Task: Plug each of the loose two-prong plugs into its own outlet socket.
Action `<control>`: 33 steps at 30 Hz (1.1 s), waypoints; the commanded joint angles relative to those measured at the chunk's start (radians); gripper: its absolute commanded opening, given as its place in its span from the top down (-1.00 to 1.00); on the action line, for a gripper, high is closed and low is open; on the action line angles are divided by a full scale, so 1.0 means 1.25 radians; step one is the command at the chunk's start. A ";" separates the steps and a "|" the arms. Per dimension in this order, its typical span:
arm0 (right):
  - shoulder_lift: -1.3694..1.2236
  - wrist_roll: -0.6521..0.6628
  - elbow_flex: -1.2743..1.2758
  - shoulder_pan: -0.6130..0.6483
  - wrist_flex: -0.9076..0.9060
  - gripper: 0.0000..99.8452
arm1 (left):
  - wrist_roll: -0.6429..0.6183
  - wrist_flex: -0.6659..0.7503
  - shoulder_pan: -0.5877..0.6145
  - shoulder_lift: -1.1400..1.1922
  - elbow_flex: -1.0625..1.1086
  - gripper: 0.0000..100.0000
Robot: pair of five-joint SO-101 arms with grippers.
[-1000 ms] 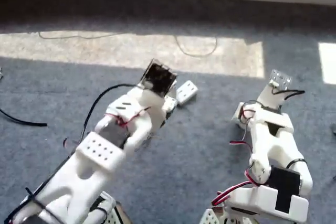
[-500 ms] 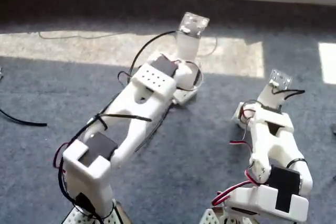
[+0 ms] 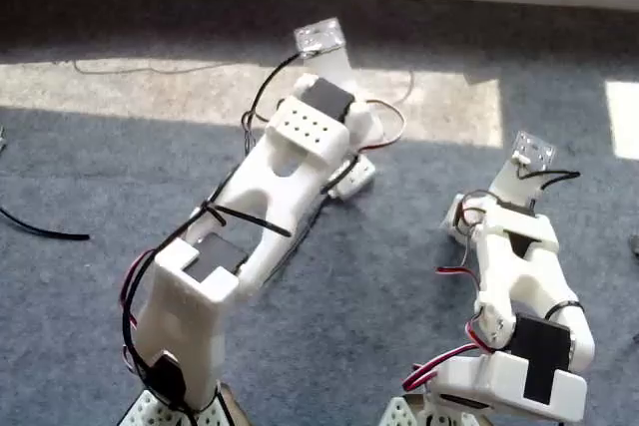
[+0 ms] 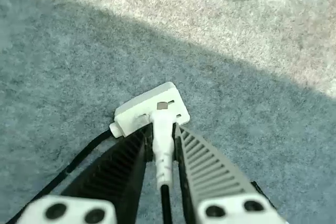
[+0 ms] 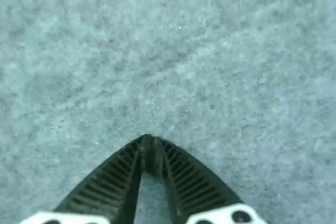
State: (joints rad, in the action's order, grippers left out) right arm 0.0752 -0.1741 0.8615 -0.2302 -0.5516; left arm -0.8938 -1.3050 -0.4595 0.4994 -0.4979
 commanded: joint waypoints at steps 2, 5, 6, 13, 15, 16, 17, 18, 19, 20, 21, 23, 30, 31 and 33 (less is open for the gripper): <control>-0.002 -0.001 -0.029 -0.010 -0.003 0.99 | -0.075 -0.011 -0.004 0.018 -0.040 0.99; -0.002 -0.001 -0.029 -0.010 -0.003 0.99 | -0.079 -0.011 -0.024 0.025 -0.040 0.99; -0.002 -0.001 -0.029 -0.010 -0.003 0.99 | -0.080 -0.011 -0.025 0.025 -0.040 0.99; -0.002 -0.001 -0.028 -0.010 -0.003 0.99 | -0.174 -0.011 -0.051 0.026 -0.056 0.99; -0.002 -0.001 -0.028 -0.010 -0.003 0.99 | -0.189 -0.011 -0.057 0.025 -0.058 0.99; -0.002 -0.001 -0.028 -0.010 -0.003 0.99 | -0.199 -0.009 -0.060 0.025 -0.058 0.99; -0.002 -0.001 -0.028 -0.010 -0.003 0.99 | -0.203 0.002 -0.061 0.025 -0.057 0.99; -0.002 -0.001 -0.028 -0.010 -0.003 0.99 | -0.201 0.016 -0.061 0.026 -0.053 0.99; -0.002 -0.001 -0.028 -0.010 -0.003 0.99 | -0.203 0.025 -0.061 0.028 -0.051 0.99; -0.002 -0.001 -0.028 -0.010 -0.003 0.99 | -0.203 0.028 -0.060 0.028 -0.051 0.99; -0.002 -0.001 -0.028 -0.010 -0.003 0.99 | -0.203 0.028 -0.057 0.031 -0.051 0.99; -0.002 -0.001 -0.028 -0.010 -0.003 0.99 | -0.203 0.028 -0.056 0.047 -0.056 0.99; -0.002 -0.001 -0.029 -0.009 -0.003 0.99 | -0.204 0.041 -0.048 0.077 -0.057 0.99; -0.002 -0.001 -0.029 -0.009 -0.003 0.99 | -0.204 0.041 -0.044 0.078 -0.057 0.99; -0.002 -0.001 -0.029 -0.009 -0.003 0.99 | -0.204 0.041 -0.034 0.078 -0.057 0.99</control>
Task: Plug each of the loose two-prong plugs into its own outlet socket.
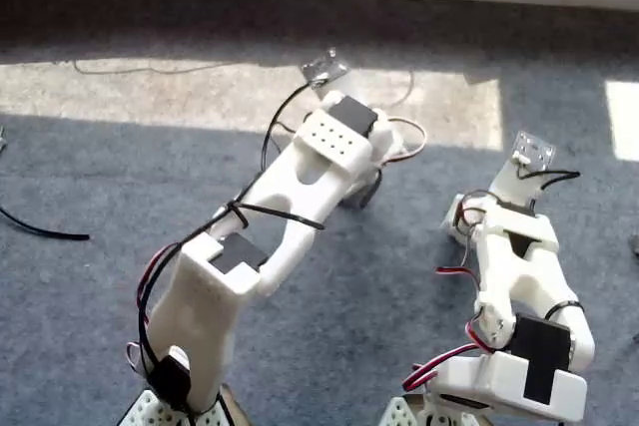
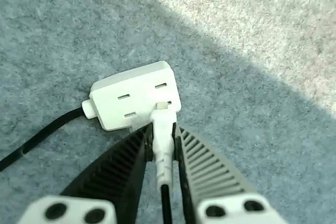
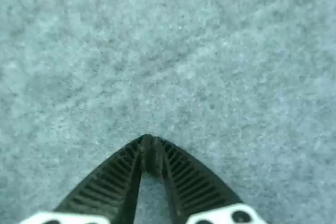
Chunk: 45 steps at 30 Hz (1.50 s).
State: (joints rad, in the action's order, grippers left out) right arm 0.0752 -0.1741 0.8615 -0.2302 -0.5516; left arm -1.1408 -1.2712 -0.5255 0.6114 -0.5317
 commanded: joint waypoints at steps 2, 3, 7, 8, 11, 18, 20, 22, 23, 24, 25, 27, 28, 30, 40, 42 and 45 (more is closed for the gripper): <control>-0.002 -0.001 -0.029 -0.009 -0.003 0.99 | -0.006 0.014 0.030 -0.013 -0.030 0.99; -0.002 -0.001 -0.029 -0.009 -0.003 0.99 | -0.006 0.014 0.036 -0.013 -0.031 0.99; -0.002 -0.001 -0.029 -0.009 -0.003 0.99 | -0.007 0.014 0.045 -0.014 -0.031 0.99; -0.002 -0.001 -0.029 -0.009 -0.003 0.99 | -0.007 0.014 0.044 -0.014 -0.031 0.99; -0.002 -0.001 -0.029 -0.009 -0.002 0.99 | -0.007 0.012 0.037 -0.015 -0.037 0.99; -0.002 -0.001 -0.029 -0.009 -0.002 0.99 | -0.007 0.007 0.046 -0.015 -0.084 0.99; -0.002 -0.001 -0.029 -0.009 -0.002 0.99 | -0.025 0.007 0.048 -0.012 -0.084 0.99; -0.002 -0.001 -0.029 -0.009 -0.002 0.99 | -0.072 0.007 0.057 -0.008 -0.083 0.99; -0.002 -0.001 -0.029 -0.009 -0.002 0.99 | -0.088 0.007 0.062 -0.007 -0.083 0.99; -0.002 -0.001 -0.029 -0.009 -0.002 0.99 | -0.101 0.007 0.067 -0.007 -0.082 0.99; -0.002 -0.001 -0.029 -0.009 -0.002 0.99 | -0.107 0.006 0.071 -0.007 -0.082 0.99; -0.002 -0.001 -0.029 -0.009 -0.002 0.99 | -0.108 0.006 0.077 -0.007 -0.074 0.99; -0.002 -0.001 -0.029 -0.009 -0.002 0.99 | -0.108 0.007 0.078 -0.007 -0.069 0.99; -0.002 -0.001 -0.029 -0.009 -0.002 0.99 | -0.108 0.007 0.075 -0.007 -0.064 0.99; -0.002 -0.001 -0.029 -0.009 -0.002 0.99 | -0.109 -0.002 0.053 -0.007 -0.064 0.99; -0.002 -0.001 -0.029 -0.009 -0.002 0.99 | -0.109 -0.012 0.039 -0.007 -0.064 0.99; -0.002 -0.001 -0.029 -0.009 -0.002 0.99 | -0.109 -0.022 0.028 -0.007 -0.064 0.99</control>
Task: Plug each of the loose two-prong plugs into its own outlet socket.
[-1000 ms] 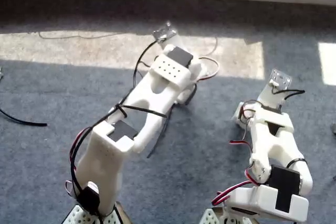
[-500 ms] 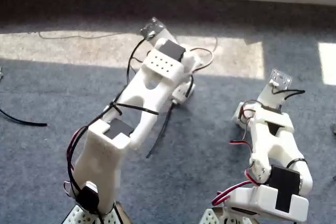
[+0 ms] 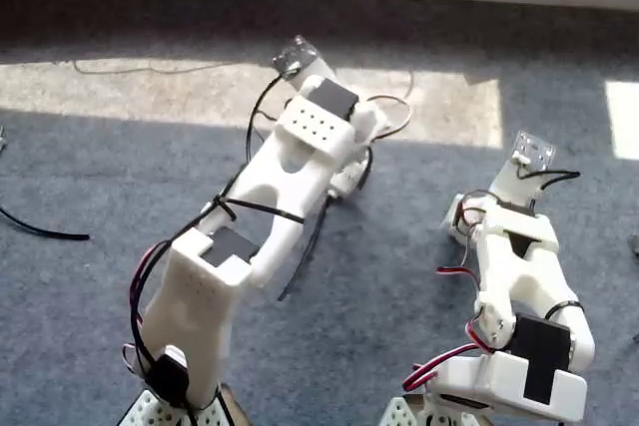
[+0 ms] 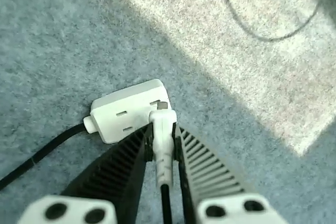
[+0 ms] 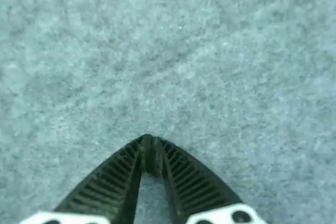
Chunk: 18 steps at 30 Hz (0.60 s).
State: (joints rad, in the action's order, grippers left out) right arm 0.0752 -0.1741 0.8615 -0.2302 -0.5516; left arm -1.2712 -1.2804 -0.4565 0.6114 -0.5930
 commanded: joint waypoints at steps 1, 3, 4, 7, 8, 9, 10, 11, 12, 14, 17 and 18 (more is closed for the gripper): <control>-0.002 -0.001 -0.029 -0.009 -0.002 0.99 | -0.005 -0.015 -0.029 -0.007 -0.015 0.99; -0.002 -0.001 -0.029 -0.009 -0.002 0.99 | -0.005 -0.015 -0.026 -0.007 -0.015 0.99; -0.002 -0.001 -0.029 -0.009 -0.002 0.99 | -0.005 -0.015 -0.025 -0.007 -0.015 0.99; -0.002 -0.001 -0.029 -0.009 -0.002 0.99 | -0.005 -0.015 -0.023 -0.007 -0.015 0.99; -0.002 -0.001 -0.029 -0.009 -0.002 0.99 | -0.005 -0.015 -0.023 -0.006 -0.015 0.99; -0.002 -0.001 -0.029 -0.009 -0.002 0.99 | -0.005 -0.015 -0.023 -0.006 -0.015 0.99; -0.002 -0.001 -0.029 -0.009 -0.002 0.99 | -0.005 -0.015 -0.023 -0.006 -0.014 0.99; -0.002 -0.001 -0.029 -0.009 -0.002 0.99 | -0.005 -0.015 -0.018 -0.006 -0.012 0.99; -0.002 -0.001 -0.029 -0.009 -0.002 0.99 | -0.005 -0.010 -0.013 -0.006 0.001 0.99; -0.002 -0.001 -0.029 -0.009 -0.002 0.99 | -0.005 -0.009 -0.003 -0.006 0.025 0.99; -0.002 -0.001 -0.029 -0.009 -0.002 0.99 | -0.005 0.001 0.008 -0.006 0.050 0.99; -0.002 -0.001 -0.029 -0.009 -0.002 0.99 | -0.005 0.004 0.008 -0.006 0.053 0.99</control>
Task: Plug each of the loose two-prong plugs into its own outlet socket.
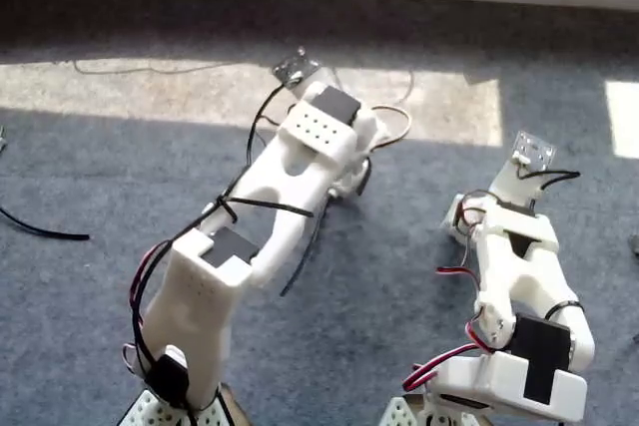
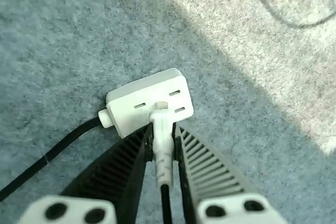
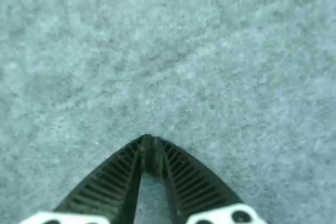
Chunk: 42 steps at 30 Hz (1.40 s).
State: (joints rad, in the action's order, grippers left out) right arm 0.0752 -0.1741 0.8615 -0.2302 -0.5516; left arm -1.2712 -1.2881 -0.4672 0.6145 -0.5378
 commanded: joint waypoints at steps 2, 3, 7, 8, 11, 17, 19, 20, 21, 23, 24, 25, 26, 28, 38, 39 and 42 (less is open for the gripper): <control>-0.002 -0.001 -0.029 -0.009 -0.002 0.99 | -0.005 0.010 0.017 -0.009 0.010 0.99; -0.002 -0.001 -0.029 -0.009 -0.002 0.99 | -0.005 0.010 0.015 -0.009 0.010 0.99; -0.002 -0.001 -0.029 -0.009 -0.002 0.99 | -0.005 0.018 0.015 -0.009 0.007 0.99; -0.002 -0.001 -0.029 -0.009 -0.002 0.99 | -0.005 0.032 0.015 -0.009 0.009 0.99; -0.002 -0.001 -0.029 -0.009 -0.002 0.99 | -0.005 0.064 0.014 -0.008 0.012 0.99; -0.002 -0.001 -0.029 -0.009 -0.002 0.99 | -0.063 0.065 0.014 -0.008 0.020 0.99; -0.002 -0.001 -0.029 -0.009 -0.002 0.99 | -0.079 0.068 0.014 -0.008 0.036 0.99; -0.002 -0.001 -0.029 -0.009 -0.002 0.99 | -0.083 0.068 0.014 -0.008 0.041 0.99; -0.002 -0.001 -0.029 -0.009 -0.002 0.99 | -0.083 0.068 0.013 -0.008 0.041 0.99; -0.002 -0.001 -0.029 -0.009 -0.002 0.99 | -0.083 0.068 0.013 -0.008 0.041 0.99; -0.002 -0.001 -0.029 -0.009 -0.002 0.99 | -0.083 0.068 0.013 -0.008 0.041 0.99; -0.002 -0.001 -0.029 -0.009 -0.002 0.99 | -0.083 0.068 0.013 -0.008 0.041 0.99; -0.002 -0.001 -0.029 -0.009 -0.002 0.99 | -0.085 0.068 0.012 -0.008 0.041 0.99; -0.002 -0.001 -0.029 -0.009 -0.002 0.99 | -0.085 0.080 0.007 -0.008 0.040 0.99; -0.002 -0.001 -0.029 -0.009 -0.002 0.99 | -0.083 0.088 -0.021 -0.008 0.041 0.99; -0.002 -0.001 -0.029 -0.009 -0.002 0.99 | -0.083 0.087 -0.020 -0.008 0.041 0.99; -0.002 -0.001 -0.029 -0.009 -0.002 0.99 | -0.083 0.085 -0.017 -0.008 0.041 0.99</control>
State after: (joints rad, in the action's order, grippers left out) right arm 0.0752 -0.1741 0.8615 -0.2302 -0.5516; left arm -1.3709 -1.1853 -0.4733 0.6160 -0.4872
